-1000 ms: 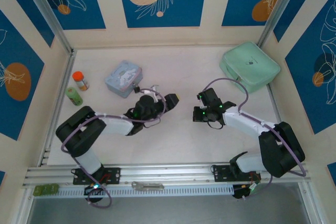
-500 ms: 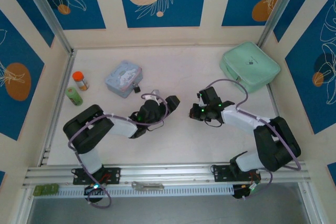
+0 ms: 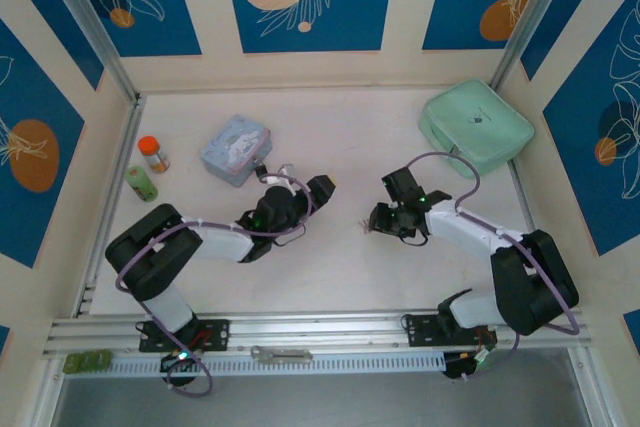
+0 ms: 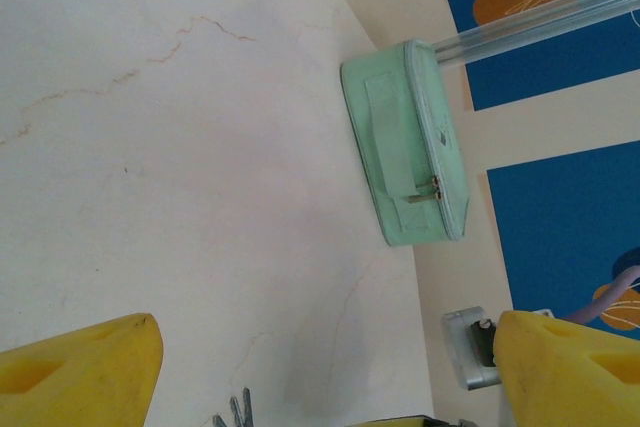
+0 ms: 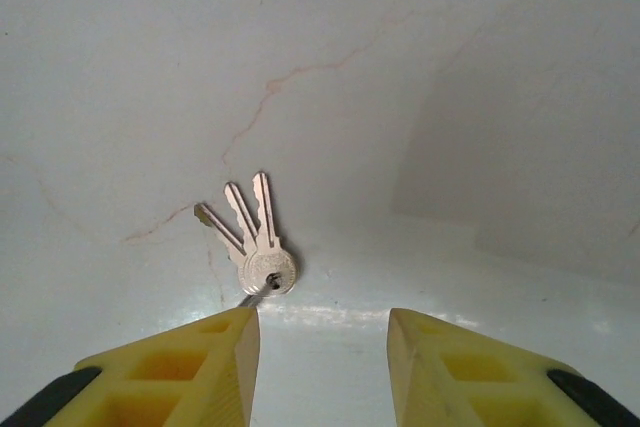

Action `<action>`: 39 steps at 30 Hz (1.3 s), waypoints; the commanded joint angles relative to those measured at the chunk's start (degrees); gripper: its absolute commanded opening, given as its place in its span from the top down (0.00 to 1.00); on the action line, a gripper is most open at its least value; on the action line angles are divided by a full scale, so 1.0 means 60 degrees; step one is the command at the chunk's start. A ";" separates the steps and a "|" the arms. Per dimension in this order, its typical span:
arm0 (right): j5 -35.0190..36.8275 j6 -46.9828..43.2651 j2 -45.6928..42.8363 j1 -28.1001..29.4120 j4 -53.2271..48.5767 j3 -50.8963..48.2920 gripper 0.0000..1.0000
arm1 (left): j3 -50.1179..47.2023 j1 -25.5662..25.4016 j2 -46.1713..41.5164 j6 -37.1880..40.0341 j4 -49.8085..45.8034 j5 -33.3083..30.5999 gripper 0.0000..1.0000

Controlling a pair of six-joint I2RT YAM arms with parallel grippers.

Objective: Unlock a padlock with a key

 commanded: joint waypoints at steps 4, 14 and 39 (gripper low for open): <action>0.0326 -0.0652 0.0919 0.0285 -0.0397 0.0868 0.64 | 0.0007 0.0181 -0.0194 0.0273 0.0032 -0.0112 0.14; 0.1133 -0.0012 0.2369 0.0987 -0.0654 0.1386 0.68 | -0.0210 0.0297 -0.0357 0.0314 0.0083 -0.0215 0.14; -0.1301 -0.1313 0.0468 -0.0087 0.1892 0.0117 1.00 | -0.0055 0.0436 -0.0016 0.0490 0.0854 0.0926 0.16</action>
